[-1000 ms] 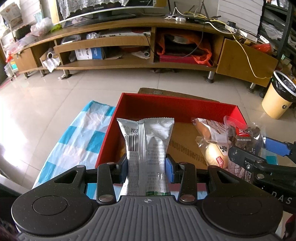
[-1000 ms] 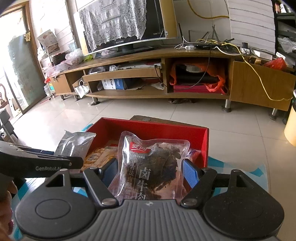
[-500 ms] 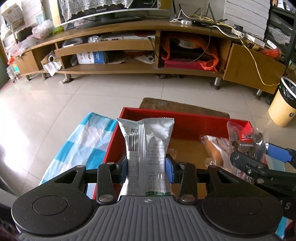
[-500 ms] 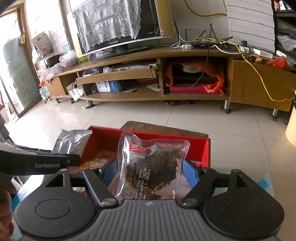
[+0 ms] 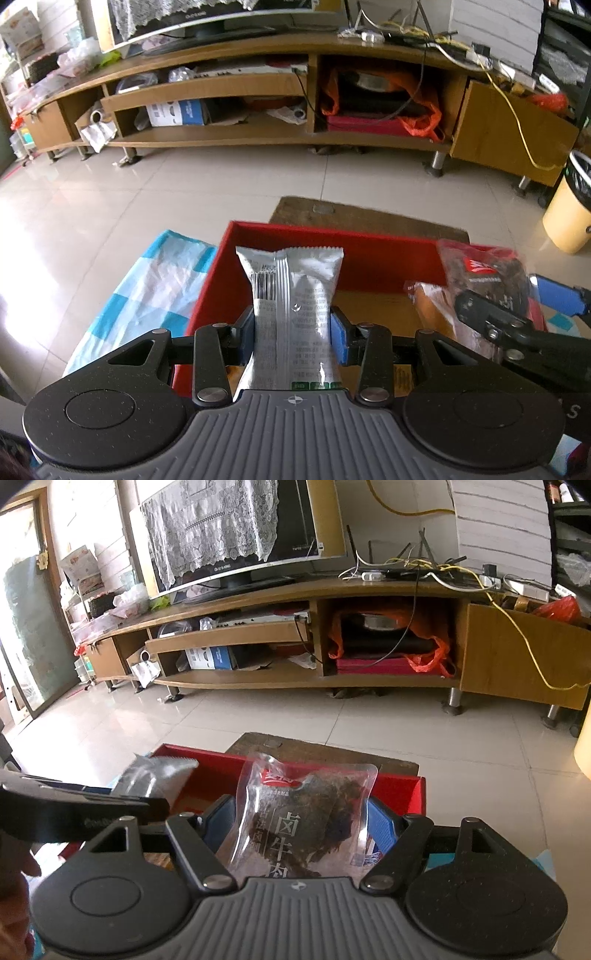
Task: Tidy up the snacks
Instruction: 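Open the left tool to drop the silver packet in the box while the right tool releases the jerky bag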
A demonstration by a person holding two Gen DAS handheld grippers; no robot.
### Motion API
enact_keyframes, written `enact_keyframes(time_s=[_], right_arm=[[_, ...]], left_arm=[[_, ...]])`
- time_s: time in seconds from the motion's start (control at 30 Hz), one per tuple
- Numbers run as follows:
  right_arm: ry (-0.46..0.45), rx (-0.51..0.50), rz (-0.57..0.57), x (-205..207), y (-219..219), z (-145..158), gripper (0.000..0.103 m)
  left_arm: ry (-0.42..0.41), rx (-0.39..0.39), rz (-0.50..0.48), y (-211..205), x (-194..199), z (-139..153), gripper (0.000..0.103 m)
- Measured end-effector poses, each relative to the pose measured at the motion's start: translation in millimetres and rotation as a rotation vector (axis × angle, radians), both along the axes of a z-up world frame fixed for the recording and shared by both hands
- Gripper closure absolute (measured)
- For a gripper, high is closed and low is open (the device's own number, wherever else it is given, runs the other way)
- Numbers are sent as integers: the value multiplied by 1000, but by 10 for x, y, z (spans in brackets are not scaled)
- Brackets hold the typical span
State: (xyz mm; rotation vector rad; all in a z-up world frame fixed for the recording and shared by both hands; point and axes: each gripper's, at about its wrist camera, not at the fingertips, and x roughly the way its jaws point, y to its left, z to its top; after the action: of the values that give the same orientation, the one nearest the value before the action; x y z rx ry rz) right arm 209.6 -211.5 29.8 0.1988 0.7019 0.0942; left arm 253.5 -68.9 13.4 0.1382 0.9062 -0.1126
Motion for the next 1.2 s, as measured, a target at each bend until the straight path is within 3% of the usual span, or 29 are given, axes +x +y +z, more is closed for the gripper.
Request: enact_keyframes(time_s=[0.37,0.43,0.5,0.63,0.87,1.2], right_arm=[[30,2,13,116,36,-191,29],[35,0,10,131,30,-212,29],[38,2,6,138,22,-217,29],[32,25,-8,139,-25,-185,29],[21,36,-21,63,-65,-54,29],[40,41,-41,-180,-170,164,29]], left_arm=[[11,25,-9,-53,52,-159,51],[10,22,-12,-53,70,-167,46],[6,16,-4,-40,92,-175,35],[2,2,6,4,140,-166,32],[-8,-26,28,89,84,13,27],[-14,-37,24,204,-193,264,26]])
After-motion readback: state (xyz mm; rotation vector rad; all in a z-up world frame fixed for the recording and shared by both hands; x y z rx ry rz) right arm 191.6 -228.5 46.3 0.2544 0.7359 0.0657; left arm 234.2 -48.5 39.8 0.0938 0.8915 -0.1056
